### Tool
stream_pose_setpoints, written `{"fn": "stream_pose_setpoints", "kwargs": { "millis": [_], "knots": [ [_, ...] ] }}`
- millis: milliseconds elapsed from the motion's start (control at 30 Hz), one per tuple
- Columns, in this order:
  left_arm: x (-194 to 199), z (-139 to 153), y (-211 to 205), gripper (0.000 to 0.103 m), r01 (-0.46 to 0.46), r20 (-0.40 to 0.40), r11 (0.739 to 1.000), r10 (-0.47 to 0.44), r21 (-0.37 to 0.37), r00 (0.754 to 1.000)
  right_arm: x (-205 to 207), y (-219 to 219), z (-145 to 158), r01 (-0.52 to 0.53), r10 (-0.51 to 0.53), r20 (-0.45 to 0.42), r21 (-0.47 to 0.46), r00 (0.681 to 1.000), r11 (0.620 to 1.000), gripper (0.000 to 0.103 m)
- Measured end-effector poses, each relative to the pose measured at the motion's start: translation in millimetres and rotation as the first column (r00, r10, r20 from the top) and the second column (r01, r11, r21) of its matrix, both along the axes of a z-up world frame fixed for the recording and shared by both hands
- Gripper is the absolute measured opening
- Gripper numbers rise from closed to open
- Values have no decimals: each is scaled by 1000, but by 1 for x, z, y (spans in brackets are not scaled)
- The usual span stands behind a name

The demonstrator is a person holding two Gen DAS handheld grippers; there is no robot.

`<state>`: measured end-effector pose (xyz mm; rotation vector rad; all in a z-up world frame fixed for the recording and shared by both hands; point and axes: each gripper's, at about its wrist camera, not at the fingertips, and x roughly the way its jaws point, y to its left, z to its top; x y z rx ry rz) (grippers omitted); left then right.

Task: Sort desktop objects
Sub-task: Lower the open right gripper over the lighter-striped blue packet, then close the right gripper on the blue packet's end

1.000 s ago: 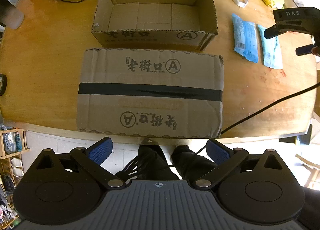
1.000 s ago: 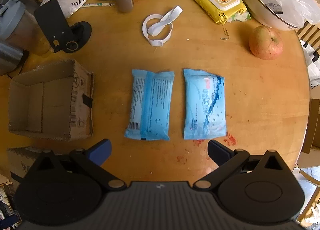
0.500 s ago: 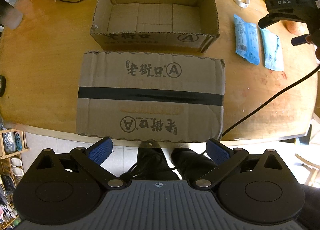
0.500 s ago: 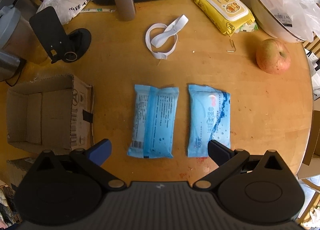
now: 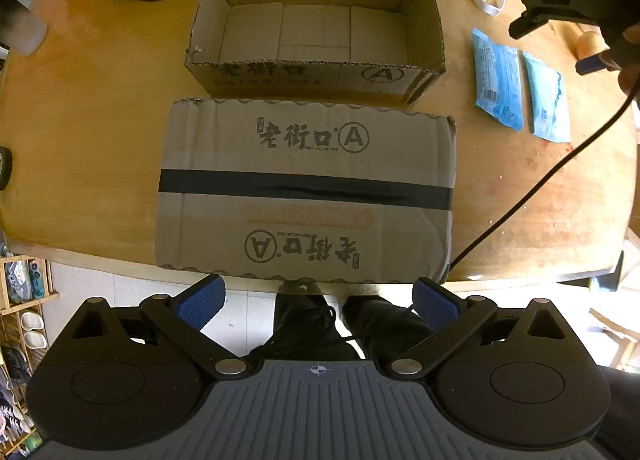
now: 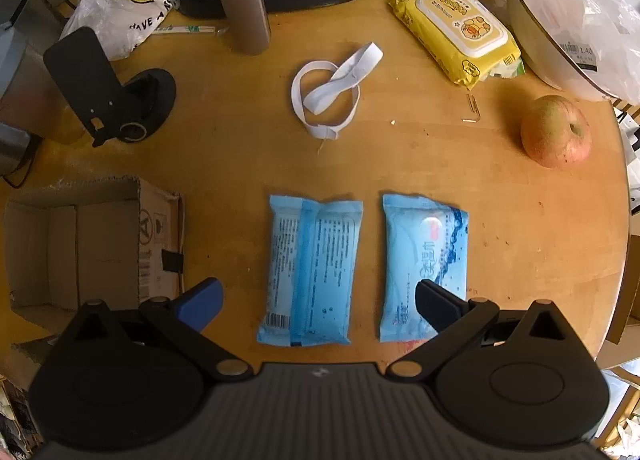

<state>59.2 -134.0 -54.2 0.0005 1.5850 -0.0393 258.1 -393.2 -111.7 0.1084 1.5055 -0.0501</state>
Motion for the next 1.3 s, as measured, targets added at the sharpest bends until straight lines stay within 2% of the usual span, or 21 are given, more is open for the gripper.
{"fn": "stream_pose_setpoints", "kwargs": {
  "millis": [600,1300],
  "knots": [
    [-4,0,3,103,-11,-3,1000,11,3,1000,14,1,-21,15,-15,-9,1,1000,1000,103],
    [-12,-1,6,103,-14,-18,1000,14,15,1000,12,6,-82,32,-32,-50,6,998,999,103]
  ]
}}
